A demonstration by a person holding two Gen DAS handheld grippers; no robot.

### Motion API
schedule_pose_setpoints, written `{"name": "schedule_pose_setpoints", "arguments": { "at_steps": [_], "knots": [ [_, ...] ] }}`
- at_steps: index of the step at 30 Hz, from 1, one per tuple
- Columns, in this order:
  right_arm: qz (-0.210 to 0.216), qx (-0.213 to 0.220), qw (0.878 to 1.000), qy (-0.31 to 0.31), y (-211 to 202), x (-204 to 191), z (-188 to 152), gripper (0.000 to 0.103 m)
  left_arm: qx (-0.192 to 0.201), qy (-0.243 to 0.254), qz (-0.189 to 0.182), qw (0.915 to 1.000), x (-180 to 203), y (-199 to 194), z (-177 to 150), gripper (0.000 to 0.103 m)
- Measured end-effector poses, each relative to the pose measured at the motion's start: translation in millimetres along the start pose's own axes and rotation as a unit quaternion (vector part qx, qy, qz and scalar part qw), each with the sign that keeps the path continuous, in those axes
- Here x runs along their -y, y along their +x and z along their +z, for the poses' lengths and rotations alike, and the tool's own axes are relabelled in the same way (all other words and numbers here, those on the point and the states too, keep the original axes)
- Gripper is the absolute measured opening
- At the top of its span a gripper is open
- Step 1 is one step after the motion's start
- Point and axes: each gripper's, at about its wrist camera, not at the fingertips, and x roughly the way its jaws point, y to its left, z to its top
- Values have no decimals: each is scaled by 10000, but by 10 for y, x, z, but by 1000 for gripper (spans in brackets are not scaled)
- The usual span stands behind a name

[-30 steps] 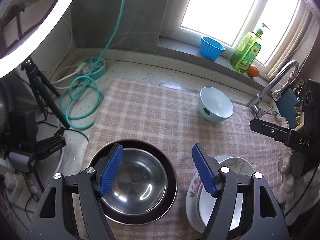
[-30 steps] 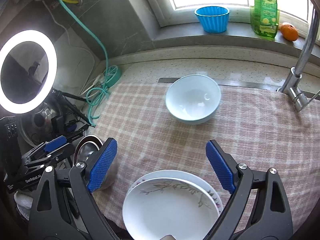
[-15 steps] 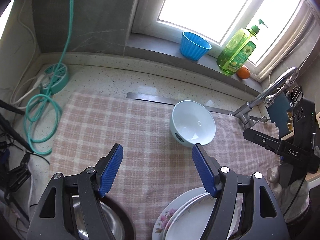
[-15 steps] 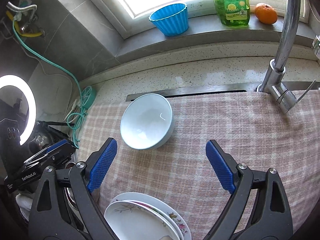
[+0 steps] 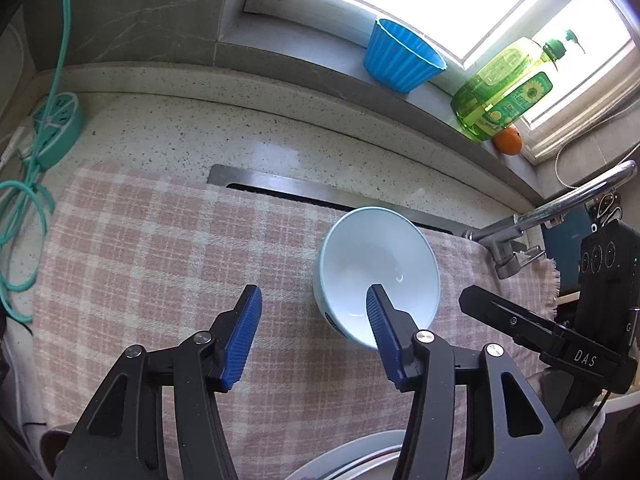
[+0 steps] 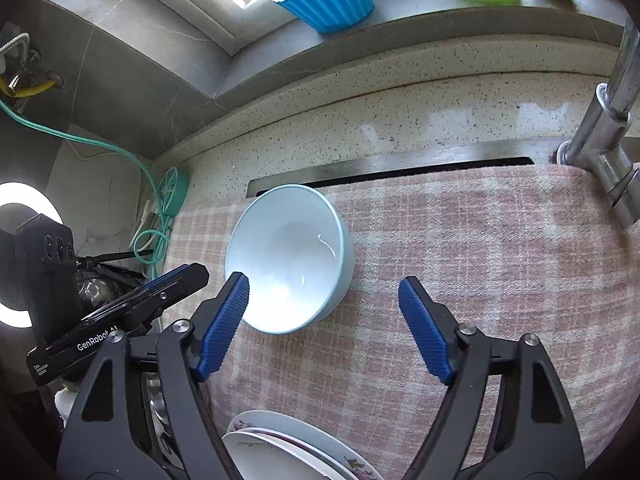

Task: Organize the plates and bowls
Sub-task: 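Move the right gripper to the pale blue bowl rim and close it, then lift the pale blue bowl and lower it into the nested steel bowls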

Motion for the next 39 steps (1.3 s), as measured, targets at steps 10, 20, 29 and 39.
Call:
{"name": "schedule_pose_setpoints", "arguments": {
  "at_steps": [10, 20, 29, 39],
  "knots": [
    [11, -246, 9997, 76, 263, 102, 66, 49, -207, -131, -102, 9996, -22, 247, 69, 27],
    [-59, -409, 9991, 64, 431, 102, 78, 19, -293, -110, -150, 9994, -17, 359, 93, 11],
    [-117, -390, 9992, 33, 419, 62, 77, 17, -269, -124, -216, 9993, -8, 326, 67, 8],
    [13, -294, 9994, -159, 157, -156, -16, 16, 7, -124, -379, 9992, -69, -26, -38, 8]
  ]
}}
